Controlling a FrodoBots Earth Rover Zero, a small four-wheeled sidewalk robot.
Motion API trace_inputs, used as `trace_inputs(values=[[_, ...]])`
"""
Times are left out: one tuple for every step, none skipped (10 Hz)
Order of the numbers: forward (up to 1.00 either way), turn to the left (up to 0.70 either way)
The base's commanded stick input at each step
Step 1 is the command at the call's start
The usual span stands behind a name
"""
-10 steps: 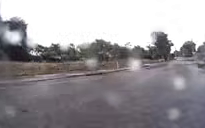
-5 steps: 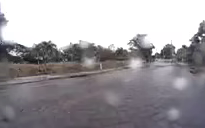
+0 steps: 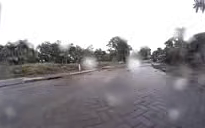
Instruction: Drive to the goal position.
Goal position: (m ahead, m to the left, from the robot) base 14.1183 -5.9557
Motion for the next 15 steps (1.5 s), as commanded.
trace_inputs(values=[[0.0,-0.45],[0.0,-0.45],[0.0,-0.45],[0.0,-0.16],[0.0,0.0],[0.0,0.0],[0.0,0.0],[0.0,0.0],[0.0,0.0],[0.0,0.0],[0.0,0.0],[0.0,0.0],[0.0,0.0],[0.85,0.0],[0.85,0.0]])
